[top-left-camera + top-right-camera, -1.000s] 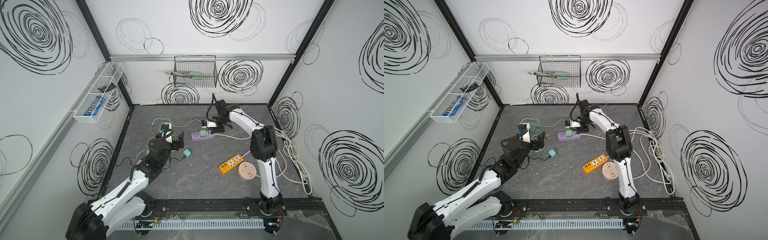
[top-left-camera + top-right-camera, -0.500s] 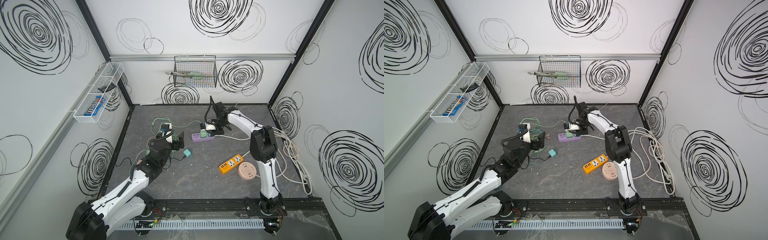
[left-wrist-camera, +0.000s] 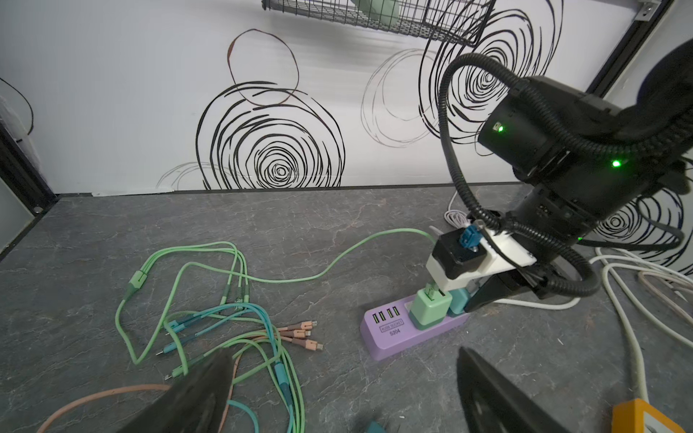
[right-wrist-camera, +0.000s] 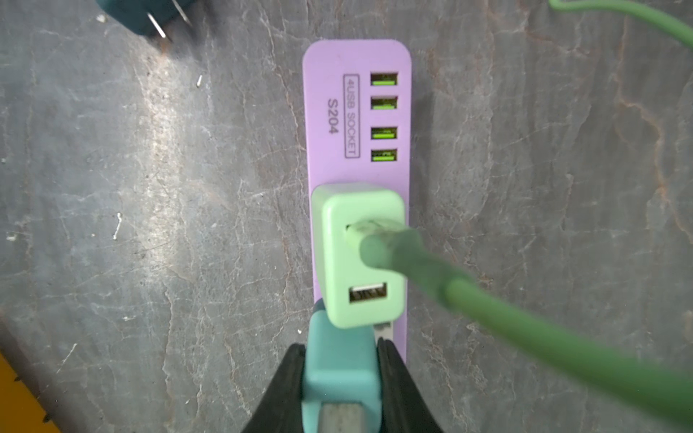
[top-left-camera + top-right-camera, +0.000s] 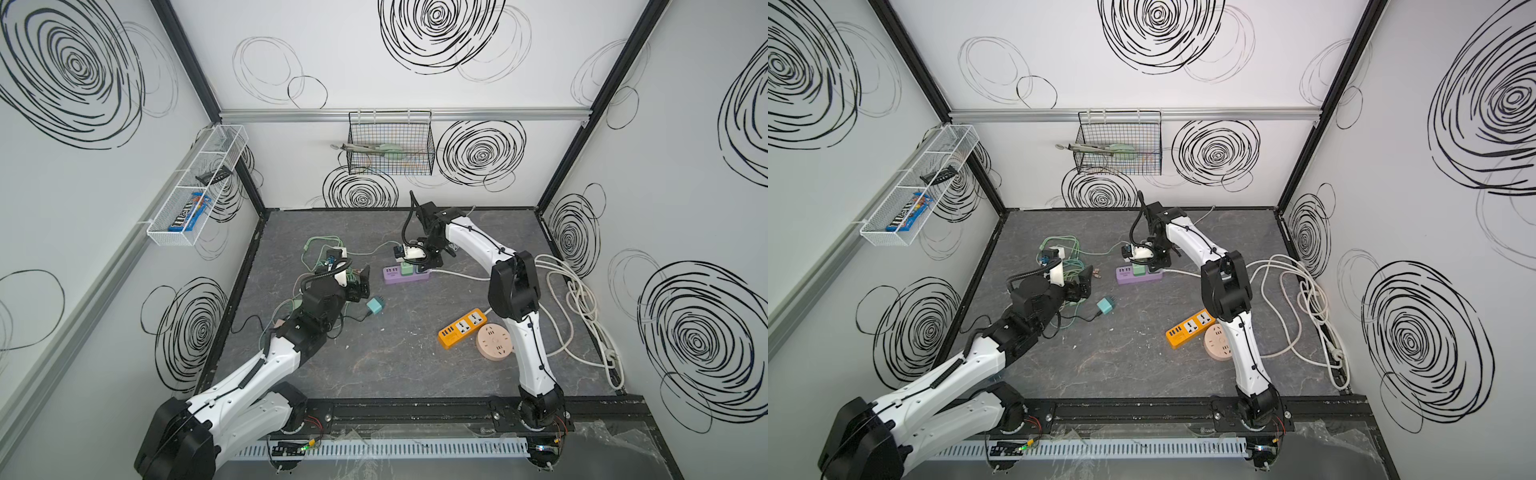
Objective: Insert the plug
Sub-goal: 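Press the teal charger prongs into the socket beside the green charger with the right gripper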
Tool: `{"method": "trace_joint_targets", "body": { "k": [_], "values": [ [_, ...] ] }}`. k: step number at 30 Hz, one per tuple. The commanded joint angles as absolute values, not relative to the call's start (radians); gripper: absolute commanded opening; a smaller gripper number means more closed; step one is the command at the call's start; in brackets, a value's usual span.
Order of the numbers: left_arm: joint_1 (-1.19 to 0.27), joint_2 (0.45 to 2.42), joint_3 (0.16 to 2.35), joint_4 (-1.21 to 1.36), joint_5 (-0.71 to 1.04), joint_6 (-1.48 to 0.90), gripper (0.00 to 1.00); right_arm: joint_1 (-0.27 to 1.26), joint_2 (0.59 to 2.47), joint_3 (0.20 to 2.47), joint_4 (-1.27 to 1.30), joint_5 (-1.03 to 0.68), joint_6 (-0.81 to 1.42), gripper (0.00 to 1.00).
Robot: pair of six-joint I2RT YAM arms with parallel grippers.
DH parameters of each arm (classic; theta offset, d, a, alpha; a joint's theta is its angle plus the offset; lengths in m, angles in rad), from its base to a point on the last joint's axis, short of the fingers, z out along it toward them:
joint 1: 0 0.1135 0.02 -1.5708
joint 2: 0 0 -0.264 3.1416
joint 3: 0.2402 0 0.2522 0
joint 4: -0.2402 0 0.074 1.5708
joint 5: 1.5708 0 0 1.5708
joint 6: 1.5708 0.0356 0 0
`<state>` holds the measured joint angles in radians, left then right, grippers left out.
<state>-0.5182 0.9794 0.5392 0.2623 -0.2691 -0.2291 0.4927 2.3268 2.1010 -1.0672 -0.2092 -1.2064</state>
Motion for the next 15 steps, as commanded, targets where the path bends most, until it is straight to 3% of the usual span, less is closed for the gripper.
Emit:
{"method": "trace_joint_targets", "body": {
  "k": [1, 9, 15],
  "values": [
    [-0.509, 0.986, 0.577, 0.251, -0.261, -0.239, 0.96, 0.491, 2.484, 2.016, -0.98, -0.218, -1.232, 0.0],
    [-0.508, 0.991, 0.573, 0.266, -0.249, -0.239, 0.96, 0.467, 2.441, 1.843, -0.881, -0.189, -1.262, 0.0],
    [-0.506, 0.998, 0.571, 0.269, -0.238, -0.236, 0.96, 0.456, 2.489, 1.935, -0.883, -0.202, -1.26, 0.0]
  ]
}}
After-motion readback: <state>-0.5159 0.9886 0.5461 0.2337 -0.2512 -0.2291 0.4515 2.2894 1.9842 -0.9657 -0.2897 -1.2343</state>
